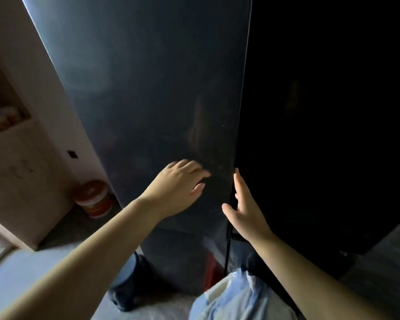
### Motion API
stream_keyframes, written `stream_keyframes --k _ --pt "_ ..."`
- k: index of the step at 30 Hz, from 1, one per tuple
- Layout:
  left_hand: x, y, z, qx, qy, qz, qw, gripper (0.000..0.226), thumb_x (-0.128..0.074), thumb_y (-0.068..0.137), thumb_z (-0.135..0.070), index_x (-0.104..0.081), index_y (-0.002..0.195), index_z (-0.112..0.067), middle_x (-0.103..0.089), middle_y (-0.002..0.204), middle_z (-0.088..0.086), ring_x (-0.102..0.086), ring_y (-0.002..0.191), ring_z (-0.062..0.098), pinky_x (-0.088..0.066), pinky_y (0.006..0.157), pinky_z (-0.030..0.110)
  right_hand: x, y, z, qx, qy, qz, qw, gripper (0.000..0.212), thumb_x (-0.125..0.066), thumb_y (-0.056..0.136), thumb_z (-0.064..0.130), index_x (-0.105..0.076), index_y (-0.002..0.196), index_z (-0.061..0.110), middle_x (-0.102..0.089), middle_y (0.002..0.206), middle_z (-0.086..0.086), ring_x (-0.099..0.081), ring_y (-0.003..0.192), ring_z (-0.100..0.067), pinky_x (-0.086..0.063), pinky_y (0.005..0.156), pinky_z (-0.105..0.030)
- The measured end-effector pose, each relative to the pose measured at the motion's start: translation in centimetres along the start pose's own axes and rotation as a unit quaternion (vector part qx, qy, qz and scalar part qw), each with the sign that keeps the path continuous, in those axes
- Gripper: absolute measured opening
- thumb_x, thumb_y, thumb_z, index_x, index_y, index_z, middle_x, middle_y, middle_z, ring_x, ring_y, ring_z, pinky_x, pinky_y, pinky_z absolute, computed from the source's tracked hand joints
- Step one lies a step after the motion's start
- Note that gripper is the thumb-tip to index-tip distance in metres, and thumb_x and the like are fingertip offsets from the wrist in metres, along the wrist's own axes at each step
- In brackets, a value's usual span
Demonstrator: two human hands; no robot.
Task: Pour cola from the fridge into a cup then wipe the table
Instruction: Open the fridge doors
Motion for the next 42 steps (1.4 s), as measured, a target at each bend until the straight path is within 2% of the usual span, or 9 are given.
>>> stream_keyframes --k 5,11,14,17,22,25,33,37,42 --pt "3.8 5.9 -5.9 -0.231 0.176 -0.059 0.955 0.044 -0.037 0.088 -0.029 -0.064 0.12 -0.014 -0.064 0.12 0.003 -0.053 0.121 0.023 -0.029 0.111 0.035 -0.3 -0.3 0.3 -0.036 0.066 -0.005 0.997 0.082 -0.05 0.086 0.009 -0.006 0.15 0.032 -0.006 0.156 0.019 -0.009 0.143 0.002 -0.017 0.119 -0.035" --pt "1.0 7.1 -4.9 -0.26 0.397 0.068 0.878 0.039 -0.038 0.091 -0.035 -0.066 0.113 -0.019 -0.062 0.118 -0.003 -0.047 0.125 0.019 0.002 0.114 0.04 -0.4 -0.6 0.3 -0.049 0.09 -0.021 0.995 0.08 -0.049 0.086 0.012 -0.007 0.148 0.04 -0.006 0.151 0.029 -0.012 0.141 0.004 -0.022 0.102 -0.011" --pt "1.3 6.5 -4.9 -0.257 0.382 0.078 0.884 0.043 -0.031 0.09 -0.03 -0.068 0.107 -0.019 -0.063 0.113 -0.004 -0.048 0.123 0.018 0.002 0.115 0.039 -0.4 -0.9 0.6 -0.041 0.081 -0.017 0.996 0.08 -0.05 0.088 0.012 -0.007 0.148 0.04 -0.004 0.15 0.031 -0.012 0.14 0.007 -0.026 0.099 -0.008" --pt "1.6 5.5 -5.1 -0.28 0.359 0.053 0.889 0.042 -0.031 0.088 -0.027 -0.068 0.106 -0.016 -0.064 0.113 -0.003 -0.049 0.122 0.019 -0.005 0.116 0.038 -0.6 -1.9 0.9 -0.02 0.056 -0.021 0.998 0.079 -0.053 0.088 0.011 -0.009 0.15 0.034 -0.008 0.154 0.024 -0.009 0.14 0.009 -0.02 0.116 -0.024" --pt "2.5 2.7 -5.5 -0.3 0.336 0.019 0.892 0.044 -0.027 0.089 -0.02 -0.068 0.103 -0.012 -0.065 0.109 0.001 -0.051 0.119 0.023 -0.005 0.117 0.038 -0.4 -4.2 2.1 0.06 -0.025 -0.033 0.997 0.07 -0.057 0.088 0.015 -0.021 0.149 0.02 -0.021 0.154 0.01 -0.018 0.142 -0.002 -0.024 0.116 -0.032" --pt "3.6 0.4 -5.7 -0.316 0.321 -0.019 0.893 0.04 -0.033 0.089 -0.018 -0.07 0.103 -0.012 -0.067 0.108 0.003 -0.053 0.117 0.024 -0.004 0.117 0.037 0.2 -5.4 3.1 0.126 -0.065 -0.069 0.988 0.065 -0.056 0.086 0.02 -0.029 0.145 0.015 -0.031 0.15 0.001 -0.028 0.139 -0.009 -0.028 0.113 -0.028" --pt "6.6 -8.6 -4.6 -0.329 0.255 -0.131 0.9 0.022 -0.052 0.086 -0.017 -0.072 0.096 -0.015 -0.07 0.105 0.003 -0.05 0.114 0.022 -0.023 0.115 0.038 -2.1 -7.0 5.0 0.163 -0.095 -0.066 0.98 0.077 -0.065 0.083 0.012 -0.024 0.148 0.011 -0.023 0.153 0.0 -0.015 0.144 -0.01 -0.013 0.115 -0.017" --pt "7.5 -12.6 -4.0 -0.291 0.261 -0.13 0.911 0.022 -0.052 0.086 -0.014 -0.072 0.095 -0.015 -0.069 0.107 0.003 -0.05 0.117 0.022 -0.029 0.113 0.039 -4.2 -8.9 4.6 0.17 -0.036 -0.11 0.979 0.066 -0.058 0.088 0.021 -0.027 0.146 0.01 -0.027 0.15 0.0 -0.024 0.142 -0.018 -0.032 0.112 -0.045" --pt "8.3 -16.4 -2.9 -0.25 0.273 -0.13 0.92 0.018 -0.057 0.088 -0.017 -0.072 0.099 -0.016 -0.069 0.108 0.006 -0.052 0.116 0.024 -0.032 0.111 0.042 -7.5 -9.4 6.0 0.129 0.092 0.0 0.987 0.07 -0.06 0.088 0.006 -0.023 0.147 0.013 -0.043 0.144 -0.001 -0.037 0.136 -0.016 -0.031 0.113 -0.044"
Point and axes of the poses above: each hand's wrist, its own y-axis towards the middle knuckle, its own x-axis out of the back of the hand, z = x × y, the point moved 6 cm from there along y, towards the middle knuckle
